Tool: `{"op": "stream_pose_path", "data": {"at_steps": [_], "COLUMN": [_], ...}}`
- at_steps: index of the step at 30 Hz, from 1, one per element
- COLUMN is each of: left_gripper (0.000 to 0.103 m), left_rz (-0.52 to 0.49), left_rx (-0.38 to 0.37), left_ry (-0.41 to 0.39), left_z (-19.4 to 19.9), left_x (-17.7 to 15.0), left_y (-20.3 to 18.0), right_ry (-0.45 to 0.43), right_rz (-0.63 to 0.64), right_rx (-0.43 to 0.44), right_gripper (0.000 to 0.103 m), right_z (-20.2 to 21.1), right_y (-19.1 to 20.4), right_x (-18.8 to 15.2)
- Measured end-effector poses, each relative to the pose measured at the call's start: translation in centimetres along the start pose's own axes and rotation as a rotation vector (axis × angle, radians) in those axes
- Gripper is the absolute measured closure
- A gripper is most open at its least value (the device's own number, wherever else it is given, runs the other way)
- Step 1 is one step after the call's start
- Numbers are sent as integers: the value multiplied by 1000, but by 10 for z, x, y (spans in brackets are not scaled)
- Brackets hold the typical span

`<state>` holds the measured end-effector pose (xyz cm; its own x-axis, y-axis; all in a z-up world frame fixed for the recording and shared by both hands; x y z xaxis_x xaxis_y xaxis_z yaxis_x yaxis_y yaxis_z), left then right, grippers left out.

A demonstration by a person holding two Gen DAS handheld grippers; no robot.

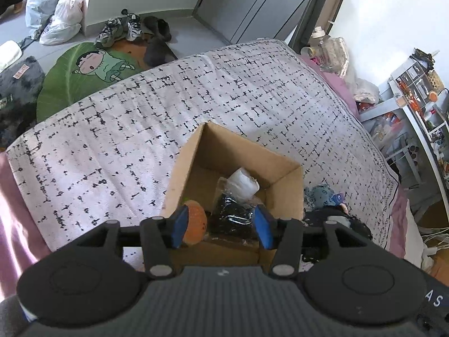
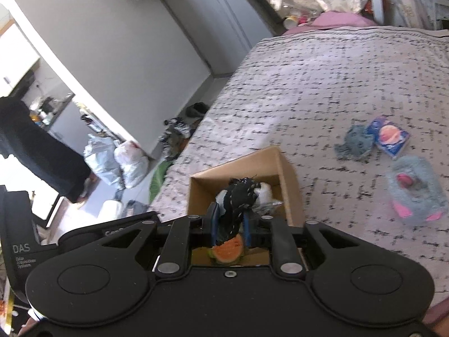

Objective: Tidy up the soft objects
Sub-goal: 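Lower the burger plush into the box and open the left tool while the right tool releases the black item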

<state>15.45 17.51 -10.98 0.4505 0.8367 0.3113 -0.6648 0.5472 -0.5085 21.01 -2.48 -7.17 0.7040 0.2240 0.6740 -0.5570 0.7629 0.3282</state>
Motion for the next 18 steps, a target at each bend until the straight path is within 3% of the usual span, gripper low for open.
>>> {"op": "stream_pose_path", "data": {"at_steps": [4,18], "left_gripper": [48,31], "left_rz": [-1,-62], "left_rx": [10,24], "left_ry": [-3,1], "left_z": [5,16], "left_x": [0,-24], "left_y": [2,-24], "right_ry": [-6,-36], "right_rz": [-10,-46], "right_rx": [9,-79], "right_gripper": [58,40], "right_z": [1,38], "right_y": [1,-44], "right_x": [-2,-12]}}
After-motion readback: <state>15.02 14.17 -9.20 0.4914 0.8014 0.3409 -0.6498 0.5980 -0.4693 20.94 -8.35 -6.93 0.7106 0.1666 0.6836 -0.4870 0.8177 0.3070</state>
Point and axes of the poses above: each gripper's, at about its wrist camera, not at the fingertips, and z roughly against the way its jaws point, y to its left, x to its top, the point moved 4 cm from there along -z, roughly the way its jaws point, and after that the axes turned 15 degrees about z, right-handed, at the moved point
